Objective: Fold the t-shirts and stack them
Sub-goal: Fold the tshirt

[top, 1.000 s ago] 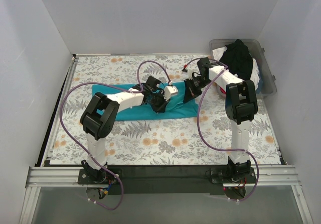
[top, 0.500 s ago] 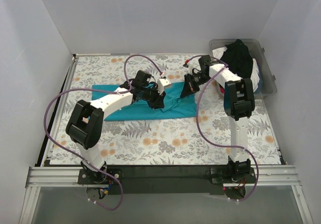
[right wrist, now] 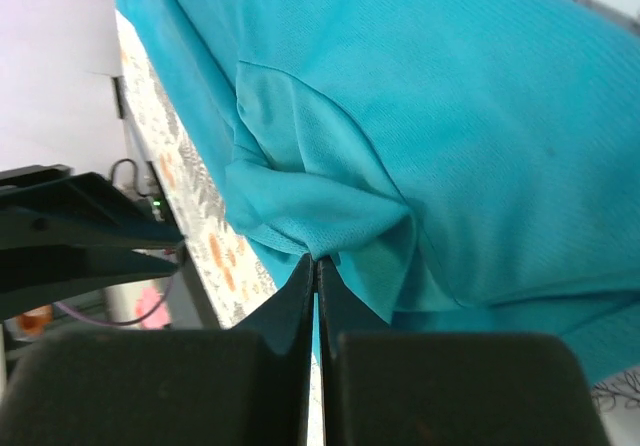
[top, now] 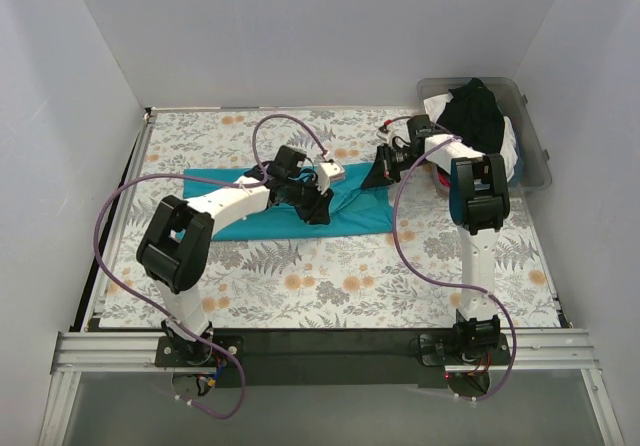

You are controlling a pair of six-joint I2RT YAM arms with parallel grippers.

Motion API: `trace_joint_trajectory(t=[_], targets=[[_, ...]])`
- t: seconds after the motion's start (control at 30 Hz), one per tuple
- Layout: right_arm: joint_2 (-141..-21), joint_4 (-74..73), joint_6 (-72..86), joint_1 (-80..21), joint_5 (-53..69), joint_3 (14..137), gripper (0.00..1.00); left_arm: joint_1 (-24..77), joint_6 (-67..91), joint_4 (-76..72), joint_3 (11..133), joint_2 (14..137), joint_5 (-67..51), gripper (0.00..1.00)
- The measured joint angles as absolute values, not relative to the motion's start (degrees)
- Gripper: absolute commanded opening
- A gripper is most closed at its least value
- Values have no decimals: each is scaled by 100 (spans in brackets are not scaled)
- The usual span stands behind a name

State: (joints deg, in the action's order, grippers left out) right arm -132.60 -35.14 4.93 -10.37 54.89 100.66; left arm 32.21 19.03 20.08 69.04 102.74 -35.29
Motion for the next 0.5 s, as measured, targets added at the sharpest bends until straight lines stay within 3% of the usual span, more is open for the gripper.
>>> trace_joint_trajectory(t=[0.5], targets=[[-13260, -2467, 1496, -930, 6016, 9566, 1, 3520, 2143, 1859, 6873, 10914, -2950, 34]])
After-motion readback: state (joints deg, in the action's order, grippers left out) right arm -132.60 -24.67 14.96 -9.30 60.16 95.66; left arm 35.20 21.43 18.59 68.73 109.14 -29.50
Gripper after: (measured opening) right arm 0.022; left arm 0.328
